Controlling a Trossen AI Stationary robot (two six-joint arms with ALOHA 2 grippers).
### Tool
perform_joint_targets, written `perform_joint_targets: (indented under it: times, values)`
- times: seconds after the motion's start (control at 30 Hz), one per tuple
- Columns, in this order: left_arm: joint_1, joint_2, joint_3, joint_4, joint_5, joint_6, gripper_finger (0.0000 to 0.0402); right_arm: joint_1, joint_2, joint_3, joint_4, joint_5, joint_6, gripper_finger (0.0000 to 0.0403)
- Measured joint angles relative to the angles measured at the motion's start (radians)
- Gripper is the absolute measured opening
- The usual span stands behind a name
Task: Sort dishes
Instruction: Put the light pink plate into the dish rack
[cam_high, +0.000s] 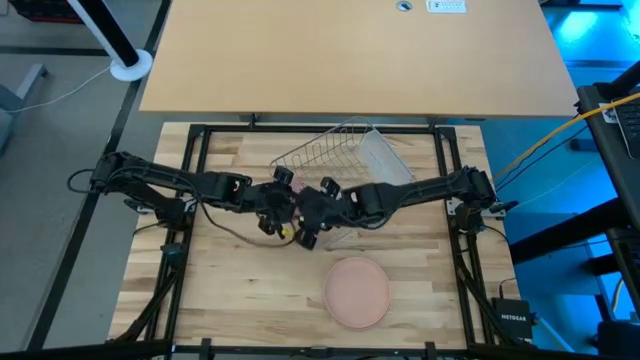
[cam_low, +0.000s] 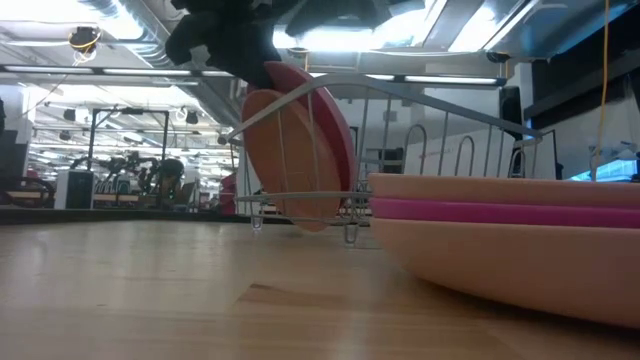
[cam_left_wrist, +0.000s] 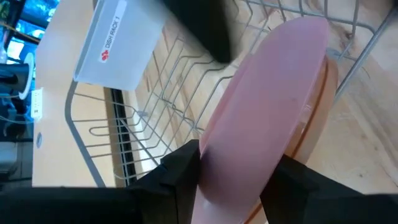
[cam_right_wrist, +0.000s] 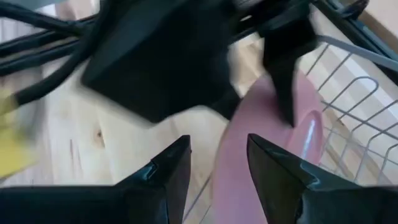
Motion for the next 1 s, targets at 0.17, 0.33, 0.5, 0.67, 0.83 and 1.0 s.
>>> perform_joint_targets:
  times: [0.17,0.33,0.5,0.67,0.83,1.0]
  values:
    - [0.002,0.0,-0.001,0.011,-0.001,-0.002,0.0137,0.036,0.015,0.0,-0.011,0.139,0.005,0.0161]
    - [0.002,0.001,-0.002,0.019,-0.003,-0.004,0.0137,0.043,0.06,0.0,-0.026,0.181,0.006,0.0161]
    - [0.002,0.001,-0.002,0.02,-0.005,-0.004,0.0137,0.043,0.092,0.0,-0.031,0.22,0.005,0.0161]
    - [0.002,0.001,-0.002,0.017,-0.008,-0.004,0.0137,0.042,0.099,0.0,-0.046,0.285,0.004,0.0161]
    - [-0.003,0.001,-0.002,0.015,-0.012,-0.002,0.0137,0.035,0.099,0.001,-0.059,0.295,0.005,0.0161]
    - [-0.025,-0.009,-0.003,0.01,-0.03,0.014,0.0137,0.024,0.099,0.002,-0.062,0.289,0.008,0.0161]
